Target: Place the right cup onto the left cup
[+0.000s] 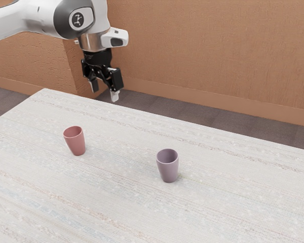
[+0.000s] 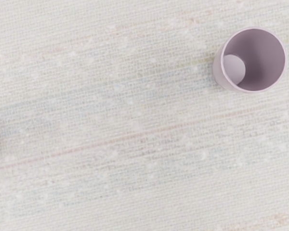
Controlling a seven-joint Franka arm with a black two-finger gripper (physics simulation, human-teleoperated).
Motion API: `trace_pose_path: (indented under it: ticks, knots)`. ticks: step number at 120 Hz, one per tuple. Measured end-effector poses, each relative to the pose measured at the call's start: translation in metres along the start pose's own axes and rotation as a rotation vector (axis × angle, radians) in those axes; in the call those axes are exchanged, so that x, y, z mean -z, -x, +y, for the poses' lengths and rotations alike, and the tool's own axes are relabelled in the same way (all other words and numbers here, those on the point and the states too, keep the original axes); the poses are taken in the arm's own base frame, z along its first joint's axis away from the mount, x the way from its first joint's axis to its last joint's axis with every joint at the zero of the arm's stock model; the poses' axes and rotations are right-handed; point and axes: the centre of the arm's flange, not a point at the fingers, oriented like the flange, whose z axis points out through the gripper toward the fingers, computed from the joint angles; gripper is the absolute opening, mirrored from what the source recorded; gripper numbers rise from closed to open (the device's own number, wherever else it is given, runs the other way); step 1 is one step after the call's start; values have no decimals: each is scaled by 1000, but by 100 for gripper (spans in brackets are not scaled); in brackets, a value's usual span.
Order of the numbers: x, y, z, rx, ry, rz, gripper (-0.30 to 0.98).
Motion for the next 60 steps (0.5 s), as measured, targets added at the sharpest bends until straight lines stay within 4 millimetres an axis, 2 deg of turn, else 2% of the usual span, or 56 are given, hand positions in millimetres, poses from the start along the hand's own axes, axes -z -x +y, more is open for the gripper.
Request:
trace_pose_path:
  ticks: [27, 60]
  knots:
    - [-9, -4, 2, -15, 1, 1, 69]
    - [-42, -27, 37, -66, 37, 0, 69]
